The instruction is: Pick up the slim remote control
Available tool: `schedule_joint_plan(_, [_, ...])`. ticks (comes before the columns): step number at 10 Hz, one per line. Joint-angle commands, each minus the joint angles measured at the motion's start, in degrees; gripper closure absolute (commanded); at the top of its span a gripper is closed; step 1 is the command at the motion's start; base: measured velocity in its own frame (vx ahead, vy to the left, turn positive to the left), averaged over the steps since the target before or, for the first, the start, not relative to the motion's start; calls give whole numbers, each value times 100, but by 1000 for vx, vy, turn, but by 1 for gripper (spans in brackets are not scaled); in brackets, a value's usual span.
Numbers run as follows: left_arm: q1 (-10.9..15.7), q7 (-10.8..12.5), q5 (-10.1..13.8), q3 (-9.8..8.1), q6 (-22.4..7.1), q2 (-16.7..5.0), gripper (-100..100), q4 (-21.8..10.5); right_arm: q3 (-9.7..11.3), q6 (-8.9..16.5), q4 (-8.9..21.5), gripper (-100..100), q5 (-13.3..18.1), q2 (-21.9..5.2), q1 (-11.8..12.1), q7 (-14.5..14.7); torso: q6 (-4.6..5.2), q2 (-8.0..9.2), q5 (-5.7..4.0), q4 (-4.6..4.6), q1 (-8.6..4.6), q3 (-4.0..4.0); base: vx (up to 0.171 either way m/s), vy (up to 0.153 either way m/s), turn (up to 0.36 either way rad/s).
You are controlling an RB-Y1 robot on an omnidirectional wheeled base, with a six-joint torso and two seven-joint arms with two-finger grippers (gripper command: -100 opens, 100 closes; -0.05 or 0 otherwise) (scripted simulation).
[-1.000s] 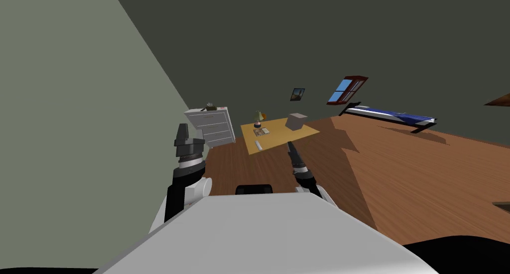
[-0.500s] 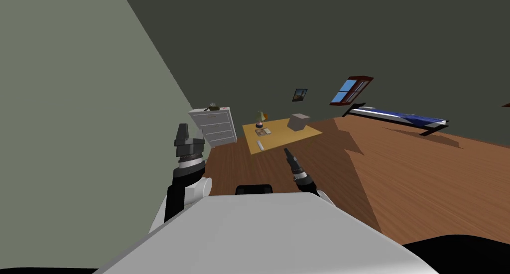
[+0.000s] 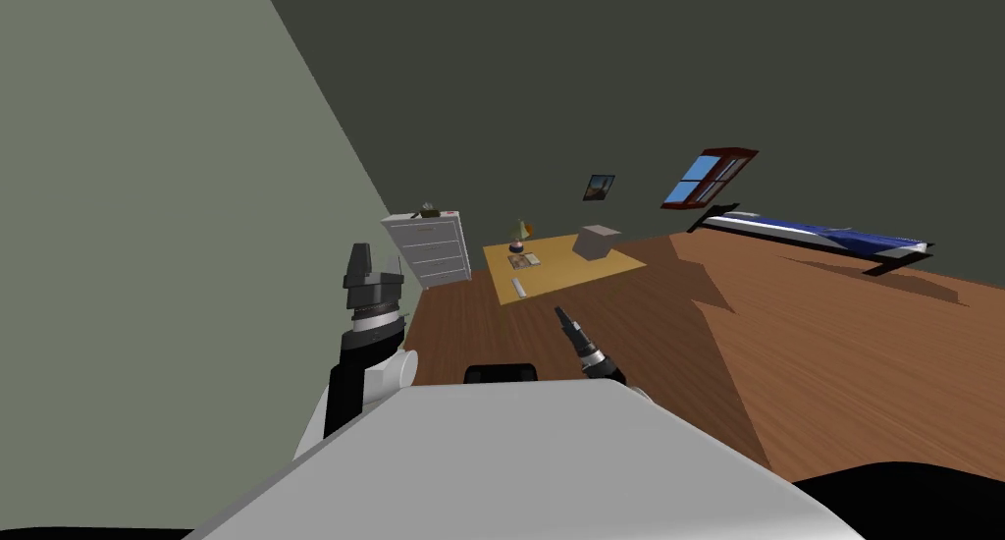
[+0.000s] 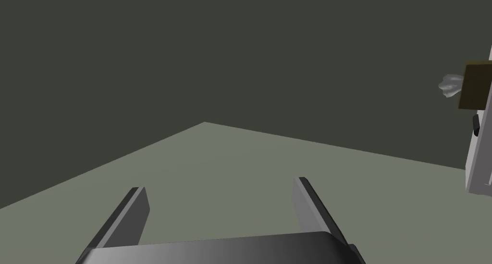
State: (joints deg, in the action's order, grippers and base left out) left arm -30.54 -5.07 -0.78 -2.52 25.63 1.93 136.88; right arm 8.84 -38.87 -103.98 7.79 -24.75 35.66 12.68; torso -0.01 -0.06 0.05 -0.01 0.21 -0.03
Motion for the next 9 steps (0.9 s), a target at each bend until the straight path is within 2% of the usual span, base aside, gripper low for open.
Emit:
schedule_joint_plan(1, [0, 0, 0, 0, 0, 0, 0, 0, 42, -63, 178, -100, 0, -127, 85, 32, 0, 0, 0, 0, 0, 0, 18, 52, 46])
schedule_joint_plan(3, [0, 0, 0, 0, 0, 0, 0, 0, 283, -130, 635, -100, 39, -538, 251, 154, 2, -1, 1, -1, 0, -1, 42, 91, 144])
schedule_joint_plan(4, [0, 0, 0, 0, 0, 0, 0, 0, 283, -130, 772, -100, 39, -560, 251, 154, -1, -11, 4, -2, 16, -6, 54, 85, 53])
schedule_joint_plan(5, [-1, 0, 0, 0, 0, 0, 0, 0, 408, -154, 950, -100, 62, -767, 334, 216, 3, -12, 3, -3, 10, -7, 57, 95, 120])
schedule_joint_plan(6, [0, 0, 0, 0, 0, 0, 0, 0, 408, -154, 1081, -100, 62, -767, 334, 216, 1, -13, 3, -3, 13, -8, 43, 69, 43])
schedule_joint_plan(7, [-1, 0, 0, 0, 0, 0, 0, 0, 536, -170, 1332, -100, 88, -964, 414, 279, 2, -10, 3, -2, 6, -6, 68, 95, 120])
schedule_joint_plan(8, [-1, 0, 0, 0, 0, 0, 0, 0, 536, -170, 1387, -100, 88, -964, 414, 279, 2, -14, 4, -3, 13, -8, 55, 76, 59])
schedule_joint_plan(9, [-1, 0, 0, 0, 0, 0, 0, 0, 665, -178, 1602, -100, 115, -1150, 488, 342, 1, -13, 3, -3, 7, -8, 73, 94, 164])
